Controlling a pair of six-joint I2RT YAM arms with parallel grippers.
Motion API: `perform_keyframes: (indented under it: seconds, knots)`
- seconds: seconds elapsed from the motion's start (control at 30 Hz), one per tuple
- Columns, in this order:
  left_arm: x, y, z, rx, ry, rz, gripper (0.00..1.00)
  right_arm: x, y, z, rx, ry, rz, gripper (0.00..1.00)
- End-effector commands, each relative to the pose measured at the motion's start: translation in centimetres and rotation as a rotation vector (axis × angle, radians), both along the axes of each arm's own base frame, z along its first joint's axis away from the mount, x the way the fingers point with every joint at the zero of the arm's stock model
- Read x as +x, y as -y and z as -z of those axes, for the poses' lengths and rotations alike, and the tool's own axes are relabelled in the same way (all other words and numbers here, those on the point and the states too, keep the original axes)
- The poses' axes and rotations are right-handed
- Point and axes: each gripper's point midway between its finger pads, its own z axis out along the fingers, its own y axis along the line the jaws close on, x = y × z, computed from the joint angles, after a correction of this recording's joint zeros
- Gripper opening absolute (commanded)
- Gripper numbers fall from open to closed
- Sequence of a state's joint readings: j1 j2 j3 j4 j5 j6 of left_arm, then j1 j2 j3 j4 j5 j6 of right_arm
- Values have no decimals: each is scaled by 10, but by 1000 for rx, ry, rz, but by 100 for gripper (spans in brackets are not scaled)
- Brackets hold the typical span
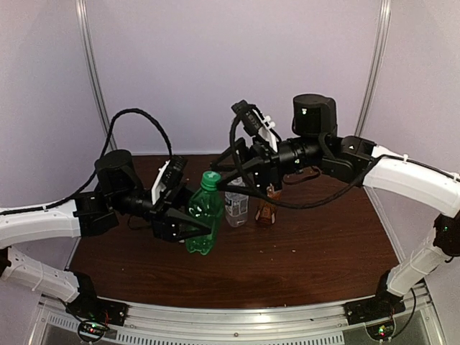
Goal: Unscrew the bottle caps
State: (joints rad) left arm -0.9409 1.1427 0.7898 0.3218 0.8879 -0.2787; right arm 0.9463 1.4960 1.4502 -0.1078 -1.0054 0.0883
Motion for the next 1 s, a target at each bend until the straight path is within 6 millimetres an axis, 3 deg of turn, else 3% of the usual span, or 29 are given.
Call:
perform_keyframes:
  seconds: [0.0, 0.1, 0.33, 0.57, 0.97]
  knots:
    - [29, 4, -17, -19, 102, -176, 11, 17, 13, -30, 47, -65, 184, 86]
    - [48, 7, -13, 16, 96, -276, 11, 27, 19, -38, 75, -107, 289, 91]
    - [85, 7, -12, 43, 67, -482, 9, 62, 19, -37, 51, -178, 593, 88]
    - [92, 15, -10, 54, 53, -520, 10, 82, 1, -16, -30, -166, 723, 82]
    - [94, 16, -7, 63, 48, -531, 9, 83, -1, -9, -31, -140, 725, 58]
